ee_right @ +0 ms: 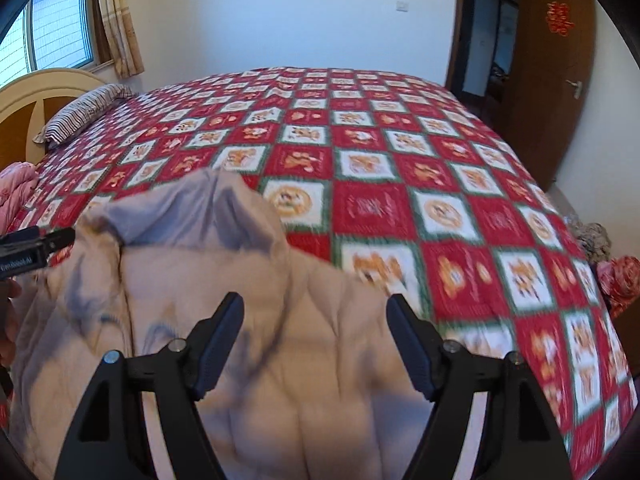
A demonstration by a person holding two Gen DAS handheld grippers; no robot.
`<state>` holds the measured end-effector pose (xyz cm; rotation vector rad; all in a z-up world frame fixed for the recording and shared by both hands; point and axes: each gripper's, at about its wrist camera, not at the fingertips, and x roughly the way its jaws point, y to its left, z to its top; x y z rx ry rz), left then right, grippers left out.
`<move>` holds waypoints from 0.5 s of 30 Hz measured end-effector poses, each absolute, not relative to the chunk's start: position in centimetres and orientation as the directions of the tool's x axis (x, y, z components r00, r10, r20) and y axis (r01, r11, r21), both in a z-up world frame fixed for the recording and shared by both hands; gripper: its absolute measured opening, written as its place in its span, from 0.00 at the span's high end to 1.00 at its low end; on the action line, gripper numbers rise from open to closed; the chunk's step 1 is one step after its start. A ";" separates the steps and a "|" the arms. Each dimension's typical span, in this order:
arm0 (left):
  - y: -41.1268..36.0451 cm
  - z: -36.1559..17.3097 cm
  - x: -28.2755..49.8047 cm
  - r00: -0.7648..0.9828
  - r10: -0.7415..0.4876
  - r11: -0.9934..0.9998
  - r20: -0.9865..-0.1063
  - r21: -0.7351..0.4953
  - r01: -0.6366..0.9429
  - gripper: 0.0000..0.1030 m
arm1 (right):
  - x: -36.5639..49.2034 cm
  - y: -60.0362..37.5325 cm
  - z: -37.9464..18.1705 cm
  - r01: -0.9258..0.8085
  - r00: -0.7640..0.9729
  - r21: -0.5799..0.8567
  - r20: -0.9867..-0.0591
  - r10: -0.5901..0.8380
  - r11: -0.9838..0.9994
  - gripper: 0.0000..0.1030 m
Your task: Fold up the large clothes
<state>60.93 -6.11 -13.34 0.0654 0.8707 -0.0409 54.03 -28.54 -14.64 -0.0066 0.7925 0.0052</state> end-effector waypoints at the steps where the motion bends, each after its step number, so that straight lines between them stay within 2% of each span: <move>1: -6.8 -13.6 61.8 0.638 -0.009 0.995 -0.770 0.057 0.082 0.01 | 54.9 -28.4 -14.6 -0.017 0.700 -0.003 -0.714 0.010 1.000 0.26; 7: -9.1 -15.7 64.6 0.627 -0.035 0.981 -0.779 0.092 0.168 0.01 | 60.4 -26.6 -15.6 -0.081 0.660 -0.042 -0.751 0.022 0.996 0.22; 8: -9.3 -16.1 64.7 0.628 -0.040 0.980 -0.777 0.093 0.177 0.06 | 61.0 -26.4 -15.8 -0.091 0.654 -0.043 -0.756 0.027 0.995 0.22; 9: -9.3 -16.3 64.8 0.628 -0.051 0.978 -0.776 0.090 0.190 0.15 | 61.6 -26.1 -16.3 -0.104 0.648 -0.049 -0.761 0.030 0.993 0.23; 11: -9.5 -16.9 64.9 0.595 -0.084 0.971 -0.799 0.069 0.230 0.80 | 62.2 -25.9 -16.9 -0.125 0.633 -0.064 -0.773 0.030 0.990 0.45; 12: -9.4 -17.0 65.0 0.576 -0.102 0.970 -0.811 0.049 0.240 0.85 | 62.2 -25.7 -17.3 -0.140 0.623 -0.065 -0.781 0.037 0.988 0.65; 13: -9.1 -16.8 64.7 0.584 -0.119 0.970 -0.803 0.032 0.242 0.88 | 62.1 -25.7 -17.3 -0.151 0.621 -0.066 -0.782 0.042 0.986 0.79; 15: -8.4 -15.9 63.9 0.615 -0.146 0.969 -0.775 0.015 0.248 0.92 | 61.3 -25.5 -17.2 -0.169 0.636 -0.093 -0.771 0.037 0.981 0.87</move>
